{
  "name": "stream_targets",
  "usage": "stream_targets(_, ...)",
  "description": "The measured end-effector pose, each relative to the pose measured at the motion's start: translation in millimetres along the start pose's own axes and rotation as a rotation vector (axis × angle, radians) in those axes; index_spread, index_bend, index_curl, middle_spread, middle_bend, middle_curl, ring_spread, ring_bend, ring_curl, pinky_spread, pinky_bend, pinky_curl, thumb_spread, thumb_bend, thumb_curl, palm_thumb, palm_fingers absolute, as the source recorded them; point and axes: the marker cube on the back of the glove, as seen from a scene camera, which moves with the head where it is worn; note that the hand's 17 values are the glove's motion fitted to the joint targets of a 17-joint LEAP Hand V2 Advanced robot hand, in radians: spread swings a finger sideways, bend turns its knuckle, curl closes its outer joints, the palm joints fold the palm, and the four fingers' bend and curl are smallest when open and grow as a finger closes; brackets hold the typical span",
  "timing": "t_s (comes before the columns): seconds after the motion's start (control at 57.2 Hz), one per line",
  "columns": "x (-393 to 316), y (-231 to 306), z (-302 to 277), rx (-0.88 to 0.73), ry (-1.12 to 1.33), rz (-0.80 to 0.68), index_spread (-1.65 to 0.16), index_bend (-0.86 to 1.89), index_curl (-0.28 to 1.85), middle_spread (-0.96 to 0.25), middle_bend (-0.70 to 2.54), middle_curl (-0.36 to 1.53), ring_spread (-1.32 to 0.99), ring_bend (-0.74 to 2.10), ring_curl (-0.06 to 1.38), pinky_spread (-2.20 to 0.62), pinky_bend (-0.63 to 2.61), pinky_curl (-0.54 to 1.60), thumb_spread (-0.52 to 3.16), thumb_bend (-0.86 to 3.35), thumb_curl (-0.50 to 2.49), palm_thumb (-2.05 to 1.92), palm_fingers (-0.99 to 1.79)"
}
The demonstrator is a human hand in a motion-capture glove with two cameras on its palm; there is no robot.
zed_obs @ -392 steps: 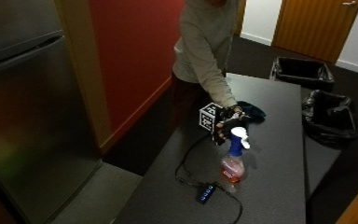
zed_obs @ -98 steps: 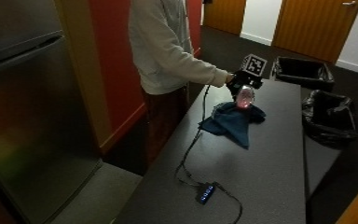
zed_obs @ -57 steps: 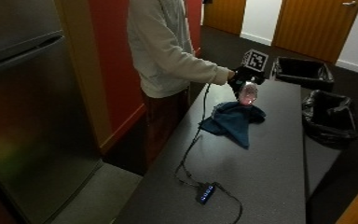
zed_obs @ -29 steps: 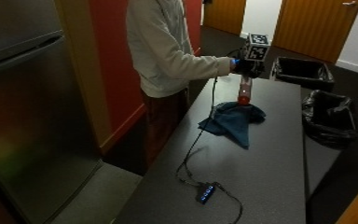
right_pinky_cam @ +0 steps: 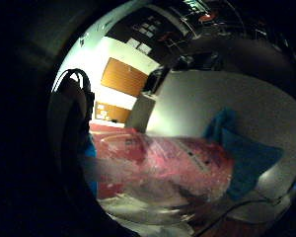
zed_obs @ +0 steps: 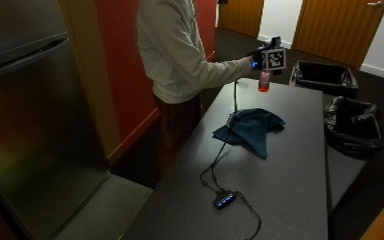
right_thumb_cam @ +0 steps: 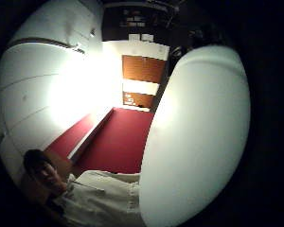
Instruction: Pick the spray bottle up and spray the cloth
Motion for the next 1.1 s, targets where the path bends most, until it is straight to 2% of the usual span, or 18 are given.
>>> stream_targets(0.035, 0, 4, 38, -0.055, -0.05, -0.005, -0.2, 0.33, 0.57, -0.15, 0.56, 0.54, -0.22, 0.57, 0.48, -0.29, 0.28, 0.42, -0.03, -0.03, 0.74, 1.08, 1.3)
stream_targets(0.087, 9, -7, 54, 0.038, -0.063, -0.003, -0.2, 0.32, 0.57, -0.15, 0.56, 0.54, -0.22, 0.57, 0.48, -0.29, 0.28, 0.42, -0.02, -0.03, 0.74, 1.08, 1.3)
stream_targets(0.175, 22, 18, 83, -0.099, -0.104, 0.025, -0.21, 0.32, 0.57, -0.15, 0.56, 0.54, -0.22, 0.57, 0.48, -0.3, 0.27, 0.42, -0.02, -0.03, 0.74, 1.08, 1.3)
stream_targets(0.262, 41, 10, 127, -0.022, -0.135, 0.079, -0.2, 0.31, 0.57, -0.15, 0.56, 0.54, -0.22, 0.57, 0.48, -0.3, 0.26, 0.41, -0.01, -0.03, 0.74, 1.08, 1.3)
stream_targets(0.367, 80, 24, 129, -0.057, -0.026, 0.144, -0.2, 0.31, 0.57, -0.15, 0.55, 0.54, -0.22, 0.57, 0.48, -0.3, 0.26, 0.41, 0.0, -0.03, 0.74, 1.08, 1.3)
stream_targets(0.437, 110, 12, 140, 0.059, 0.075, 0.168, -0.2, 0.3, 0.57, -0.15, 0.55, 0.54, -0.22, 0.57, 0.48, -0.3, 0.26, 0.41, 0.01, -0.03, 0.74, 1.08, 1.3)
stream_targets(0.524, 139, 8, 166, 0.108, 0.153, 0.192, -0.2, 0.29, 0.57, -0.15, 0.54, 0.53, -0.21, 0.57, 0.48, -0.3, 0.26, 0.41, 0.02, -0.04, 0.75, 1.08, 1.3)
stream_targets(0.577, 164, -2, 172, 0.21, 0.26, 0.205, -0.2, 0.28, 0.56, -0.15, 0.53, 0.53, -0.21, 0.57, 0.48, -0.3, 0.25, 0.41, 0.04, -0.04, 0.75, 1.08, 1.29)
stream_targets(0.612, 165, -1, 178, 0.205, 0.226, 0.208, -0.2, 0.28, 0.56, -0.15, 0.53, 0.53, -0.21, 0.57, 0.47, -0.3, 0.25, 0.41, 0.04, -0.04, 0.75, 1.08, 1.29)
stream_targets(0.664, 141, 10, 185, 0.117, 0.014, 0.203, -0.2, 0.27, 0.56, -0.15, 0.52, 0.53, -0.21, 0.56, 0.47, -0.3, 0.26, 0.41, 0.06, -0.04, 0.75, 1.07, 1.29)
stream_targets(0.734, 132, 20, 185, 0.046, -0.088, 0.191, -0.2, 0.26, 0.56, -0.15, 0.52, 0.53, -0.21, 0.55, 0.47, -0.3, 0.26, 0.41, 0.07, -0.04, 0.75, 1.07, 1.29)
stream_targets(0.769, 139, 23, 192, 0.026, -0.062, 0.19, -0.2, 0.26, 0.56, -0.15, 0.52, 0.53, -0.21, 0.55, 0.47, -0.3, 0.25, 0.41, 0.07, -0.04, 0.75, 1.06, 1.29)
stream_targets(0.821, 156, 15, 184, 0.104, 0.046, 0.193, -0.2, 0.25, 0.56, -0.15, 0.52, 0.52, -0.21, 0.54, 0.46, -0.29, 0.25, 0.41, 0.08, -0.04, 0.75, 1.06, 1.29)
stream_targets(0.874, 142, 22, 165, 0.053, -0.04, 0.183, -0.2, 0.24, 0.56, -0.15, 0.51, 0.52, -0.21, 0.54, 0.46, -0.29, 0.25, 0.41, 0.09, -0.04, 0.75, 1.06, 1.29)
stream_targets(0.926, 140, 16, 194, 0.052, -0.072, 0.168, -0.2, 0.23, 0.56, -0.15, 0.51, 0.52, -0.21, 0.53, 0.46, -0.29, 0.26, 0.41, 0.1, -0.04, 0.74, 1.05, 1.29)
stream_targets(0.996, 134, 22, 203, -0.036, -0.104, 0.162, -0.2, 0.21, 0.55, -0.16, 0.5, 0.52, -0.2, 0.53, 0.46, -0.29, 0.26, 0.41, 0.13, -0.04, 0.74, 1.04, 1.29)
stream_targets(1.101, 141, 7, 206, 0.029, -0.032, 0.131, -0.2, 0.18, 0.54, -0.15, 0.46, 0.5, -0.2, 0.5, 0.45, -0.27, 0.3, 0.41, 0.18, -0.05, 0.74, 1.02, 1.23)
